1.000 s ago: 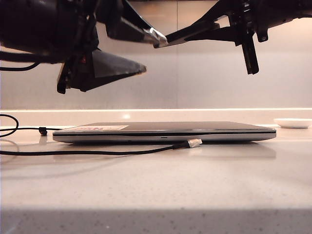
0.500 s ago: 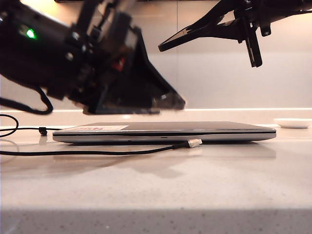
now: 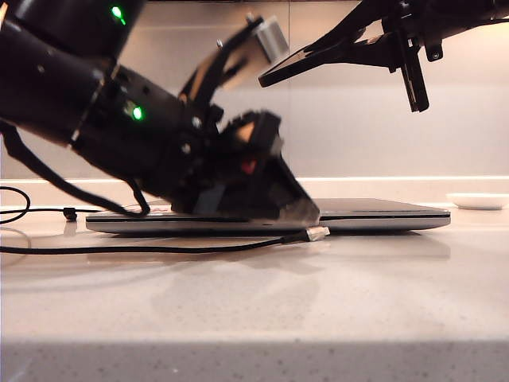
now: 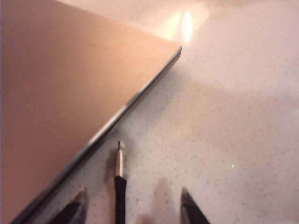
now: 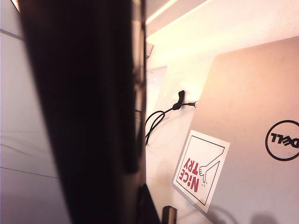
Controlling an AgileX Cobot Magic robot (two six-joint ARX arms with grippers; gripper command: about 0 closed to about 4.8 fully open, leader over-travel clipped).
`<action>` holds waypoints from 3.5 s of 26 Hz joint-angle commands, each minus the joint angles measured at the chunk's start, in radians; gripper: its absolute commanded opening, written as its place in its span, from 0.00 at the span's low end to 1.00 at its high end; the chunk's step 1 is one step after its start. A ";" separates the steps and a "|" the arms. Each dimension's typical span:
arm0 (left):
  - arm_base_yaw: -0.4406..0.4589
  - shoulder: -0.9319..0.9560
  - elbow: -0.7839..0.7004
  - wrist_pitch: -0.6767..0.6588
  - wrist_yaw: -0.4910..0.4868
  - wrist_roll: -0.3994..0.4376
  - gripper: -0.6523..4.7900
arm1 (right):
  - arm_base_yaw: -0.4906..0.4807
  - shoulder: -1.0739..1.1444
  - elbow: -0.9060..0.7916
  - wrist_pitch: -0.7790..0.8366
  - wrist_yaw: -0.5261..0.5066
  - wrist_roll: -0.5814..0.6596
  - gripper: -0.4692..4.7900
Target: Pick up the charging cable and the phone, plug the charging cable into the charging port on the phone, and finally place them back on the table.
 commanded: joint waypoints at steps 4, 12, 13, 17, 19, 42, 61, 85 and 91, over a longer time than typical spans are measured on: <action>0.001 0.044 0.005 0.016 0.004 0.000 0.56 | 0.000 -0.010 0.007 0.034 -0.008 -0.008 0.08; -0.001 0.062 0.005 -0.017 0.004 0.000 0.11 | 0.000 -0.010 0.007 0.033 -0.008 -0.008 0.08; -0.001 0.062 0.005 -0.027 0.004 0.000 0.11 | 0.000 -0.010 0.007 0.033 -0.008 -0.008 0.08; -0.001 0.045 0.005 -0.011 0.004 -0.103 0.11 | -0.001 -0.010 0.007 0.033 0.000 -0.008 0.08; -0.001 -0.008 0.005 0.026 0.004 -0.254 0.11 | -0.005 -0.010 0.007 0.034 0.017 0.005 0.08; 0.001 -0.209 0.004 0.235 0.004 -0.857 0.11 | -0.112 -0.010 0.007 0.137 -0.018 0.210 0.08; 0.025 -0.208 0.004 0.280 0.004 -0.901 0.11 | -0.109 -0.009 0.007 0.133 -0.066 0.298 0.08; 0.025 -0.207 0.004 0.279 0.004 -0.901 0.11 | -0.094 0.000 0.007 0.191 -0.082 0.325 0.08; 0.025 -0.208 0.004 0.280 0.004 -0.901 0.11 | -0.094 0.012 0.007 0.192 -0.080 0.303 0.08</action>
